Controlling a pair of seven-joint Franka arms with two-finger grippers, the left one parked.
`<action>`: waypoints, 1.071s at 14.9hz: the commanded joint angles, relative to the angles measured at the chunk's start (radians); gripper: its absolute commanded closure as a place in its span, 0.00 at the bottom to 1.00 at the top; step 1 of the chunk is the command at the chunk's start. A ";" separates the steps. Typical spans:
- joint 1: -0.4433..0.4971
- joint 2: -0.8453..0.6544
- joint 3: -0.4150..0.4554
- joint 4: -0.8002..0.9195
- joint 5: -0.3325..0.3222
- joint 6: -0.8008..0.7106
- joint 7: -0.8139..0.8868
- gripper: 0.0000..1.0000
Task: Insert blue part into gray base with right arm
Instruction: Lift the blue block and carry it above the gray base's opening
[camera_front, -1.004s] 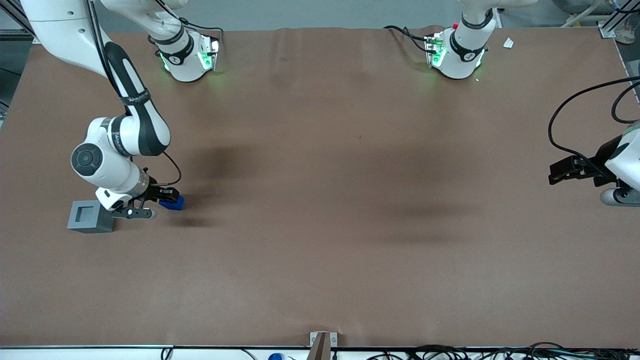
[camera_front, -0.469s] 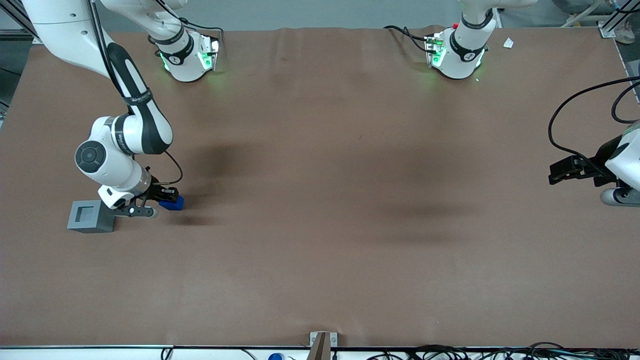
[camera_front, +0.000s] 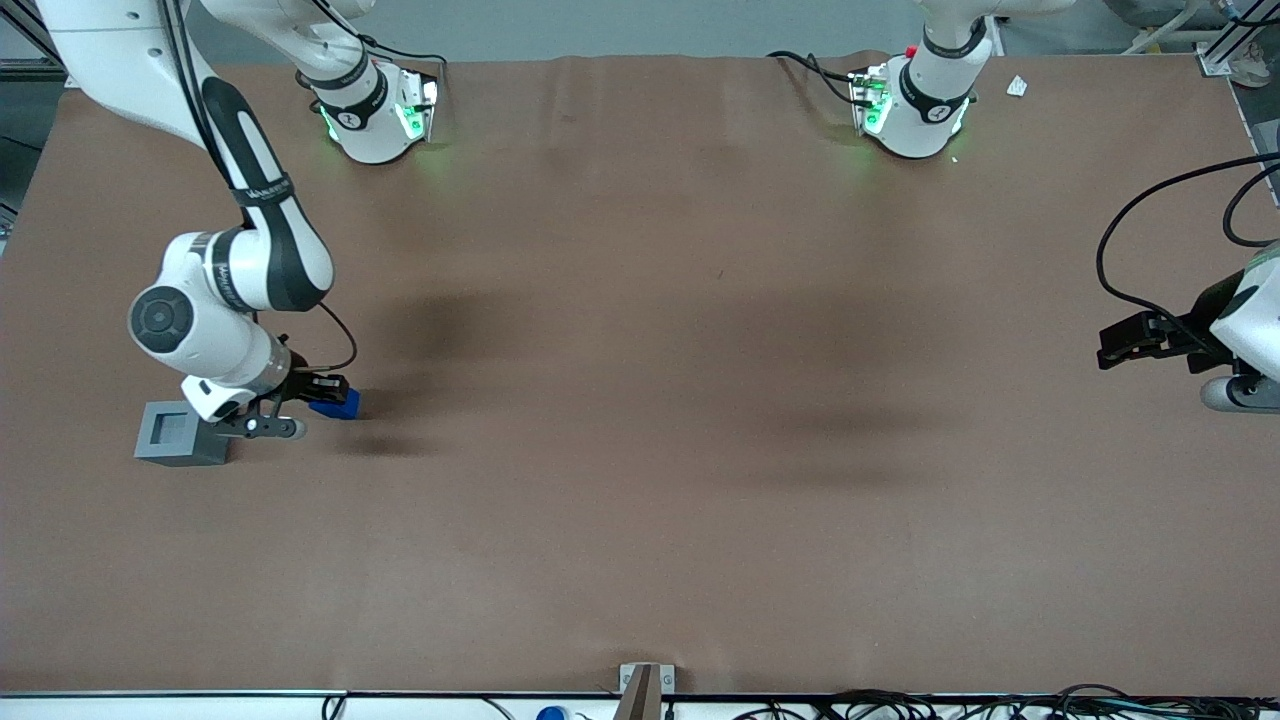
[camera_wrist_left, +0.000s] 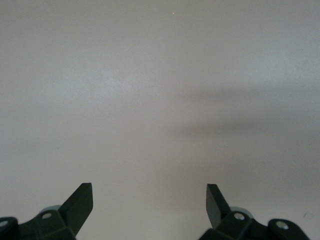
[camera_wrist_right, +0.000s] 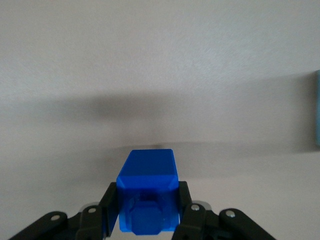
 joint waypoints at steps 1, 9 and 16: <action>-0.021 -0.050 0.001 0.046 0.011 -0.092 -0.012 0.96; -0.171 -0.065 0.000 0.209 -0.003 -0.266 -0.207 0.96; -0.303 -0.024 0.000 0.307 -0.004 -0.273 -0.292 0.96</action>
